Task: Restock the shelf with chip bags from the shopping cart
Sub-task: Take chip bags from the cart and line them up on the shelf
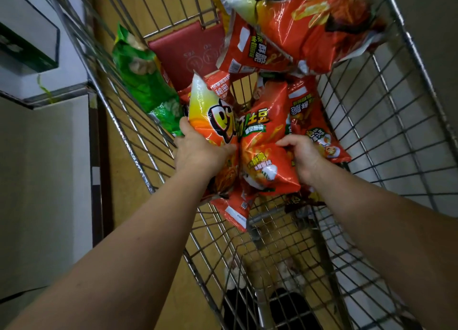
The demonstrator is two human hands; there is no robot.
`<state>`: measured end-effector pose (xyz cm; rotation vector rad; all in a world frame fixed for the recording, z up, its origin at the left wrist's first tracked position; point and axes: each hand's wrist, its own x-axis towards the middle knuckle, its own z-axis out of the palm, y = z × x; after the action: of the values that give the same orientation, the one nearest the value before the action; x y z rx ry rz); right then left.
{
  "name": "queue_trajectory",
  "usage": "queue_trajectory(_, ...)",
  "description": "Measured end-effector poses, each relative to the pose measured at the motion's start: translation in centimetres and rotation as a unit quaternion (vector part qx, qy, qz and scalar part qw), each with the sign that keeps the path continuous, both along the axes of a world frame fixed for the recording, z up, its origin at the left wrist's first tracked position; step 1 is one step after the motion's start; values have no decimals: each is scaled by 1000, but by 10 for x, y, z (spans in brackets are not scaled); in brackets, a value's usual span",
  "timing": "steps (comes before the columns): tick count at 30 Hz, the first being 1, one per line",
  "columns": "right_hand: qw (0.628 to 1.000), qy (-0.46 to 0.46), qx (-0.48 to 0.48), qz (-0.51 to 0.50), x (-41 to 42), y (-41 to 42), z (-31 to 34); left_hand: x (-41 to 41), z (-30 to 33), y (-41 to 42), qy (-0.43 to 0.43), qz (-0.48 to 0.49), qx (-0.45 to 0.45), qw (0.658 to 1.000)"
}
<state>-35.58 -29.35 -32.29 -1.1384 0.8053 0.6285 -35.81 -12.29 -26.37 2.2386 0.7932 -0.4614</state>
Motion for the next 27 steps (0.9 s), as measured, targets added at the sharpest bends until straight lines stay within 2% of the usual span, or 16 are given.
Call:
queue_trajectory(2, 987, -20, -127, 92, -4, 6, -11, -1, -6, -2, 14, 0, -1, 1000)
queue_trajectory(4, 924, -45, -329, 189, -9, 12, -17, -2, -12, -2, 28, 8, -8, 1000)
queue_trajectory(5, 897, -47, -387, 207, -10, 14, -15, -2, -14, -2, 31, 12, -12, 999)
queue_trajectory(8, 864, -48, -435, 249, -8, 15, -13, -4, -17, 0, 33, 18, -12, 999)
queue_trajectory(10, 857, -48, -434, 274, -6, 17, -9, -4, -17, 0, 31, 24, -13, 999)
queue_trajectory(15, 865, -59, -386, 314, 7, 29, -6, -5, -17, 0, 32, 25, 1, 999)
queue_trajectory(21, 952, 22, -197, 234, 5, 22, -30, -3, -22, -1, 33, 28, 0, 999)
queue_trajectory(24, 951, 56, -108, 285, 0, 9, -26, -4, -22, -3, 34, 25, -6, 999)
queue_trajectory(27, 955, 42, -128, 265, -8, 3, -32, -7, -20, -4, 35, 17, 2, 999)
